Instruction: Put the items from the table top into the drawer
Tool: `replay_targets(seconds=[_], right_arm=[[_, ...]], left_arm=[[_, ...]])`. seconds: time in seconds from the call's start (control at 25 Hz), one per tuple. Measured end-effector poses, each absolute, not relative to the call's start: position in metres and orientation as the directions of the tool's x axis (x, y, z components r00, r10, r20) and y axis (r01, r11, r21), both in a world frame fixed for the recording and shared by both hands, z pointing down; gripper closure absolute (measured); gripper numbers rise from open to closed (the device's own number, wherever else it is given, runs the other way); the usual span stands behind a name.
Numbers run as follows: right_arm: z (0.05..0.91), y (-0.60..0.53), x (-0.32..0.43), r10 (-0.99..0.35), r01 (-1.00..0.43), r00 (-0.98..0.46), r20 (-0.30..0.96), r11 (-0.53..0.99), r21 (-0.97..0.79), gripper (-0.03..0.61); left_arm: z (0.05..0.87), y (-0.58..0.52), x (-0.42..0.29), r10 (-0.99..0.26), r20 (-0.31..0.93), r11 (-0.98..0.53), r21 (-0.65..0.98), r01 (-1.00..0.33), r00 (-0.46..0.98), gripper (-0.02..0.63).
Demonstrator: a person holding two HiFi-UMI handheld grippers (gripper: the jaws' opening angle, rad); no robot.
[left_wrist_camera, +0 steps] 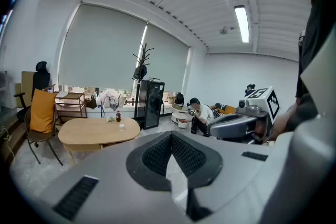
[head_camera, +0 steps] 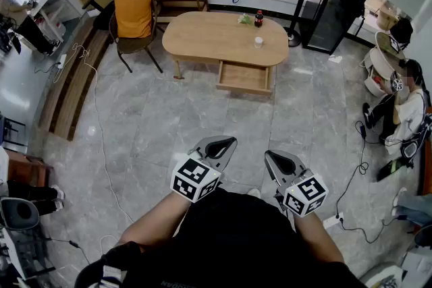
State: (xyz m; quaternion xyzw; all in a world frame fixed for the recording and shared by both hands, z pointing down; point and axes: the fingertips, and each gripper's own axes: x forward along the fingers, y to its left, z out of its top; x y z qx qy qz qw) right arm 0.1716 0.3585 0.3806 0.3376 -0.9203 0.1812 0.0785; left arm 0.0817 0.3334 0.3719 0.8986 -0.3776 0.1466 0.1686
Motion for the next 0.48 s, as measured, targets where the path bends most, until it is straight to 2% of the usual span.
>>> replay_targets(seconds=[0.48], right_arm=[[0.3814,0.354,0.1728,-0.598,-0.654,-0.757,0.264,0.701,-0.286,0.577]], left_arm=[[0.3733,0.3314,0.079,-0.637,0.395,-0.646,0.197,-0.738,0.662,0.612]])
